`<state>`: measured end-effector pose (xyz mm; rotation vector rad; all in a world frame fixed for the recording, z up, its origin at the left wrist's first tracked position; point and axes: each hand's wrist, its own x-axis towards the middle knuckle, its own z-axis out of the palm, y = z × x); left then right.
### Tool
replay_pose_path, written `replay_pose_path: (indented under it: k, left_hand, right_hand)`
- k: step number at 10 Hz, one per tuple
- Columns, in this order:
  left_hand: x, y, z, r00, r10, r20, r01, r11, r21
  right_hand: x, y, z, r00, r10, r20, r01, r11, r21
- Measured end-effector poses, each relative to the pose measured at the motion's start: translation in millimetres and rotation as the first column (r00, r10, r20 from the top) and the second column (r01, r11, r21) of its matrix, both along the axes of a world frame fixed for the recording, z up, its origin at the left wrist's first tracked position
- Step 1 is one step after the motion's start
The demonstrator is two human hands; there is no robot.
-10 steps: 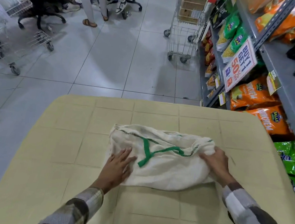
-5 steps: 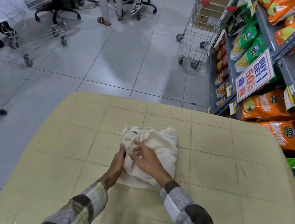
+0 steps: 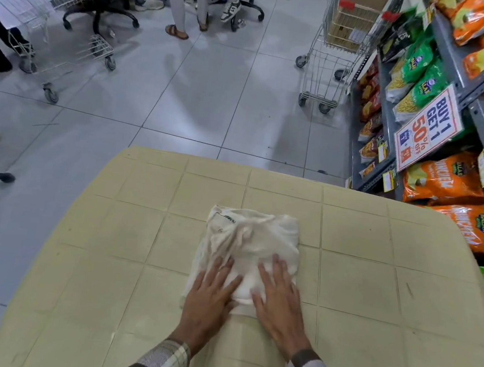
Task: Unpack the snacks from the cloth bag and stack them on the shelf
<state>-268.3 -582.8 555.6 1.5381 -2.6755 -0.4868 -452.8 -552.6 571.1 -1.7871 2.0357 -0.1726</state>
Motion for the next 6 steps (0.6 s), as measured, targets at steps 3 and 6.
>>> replay_pose_path:
  k: [3, 6]
  left_hand:
    - [-21, -90, -37, 0.999, 0.018, 0.035, -0.017, 0.999, -0.03]
    - [-45, -114, -13, 0.983, 0.019, 0.18, -0.041, 0.992, 0.118]
  right_hand:
    - [-24, -79, -42, 0.995, -0.028, -0.1, 0.021, 0.997, -0.069]
    - [-31, -109, -27, 0.993, 0.008, -0.114, 0.005, 0.993, 0.114]
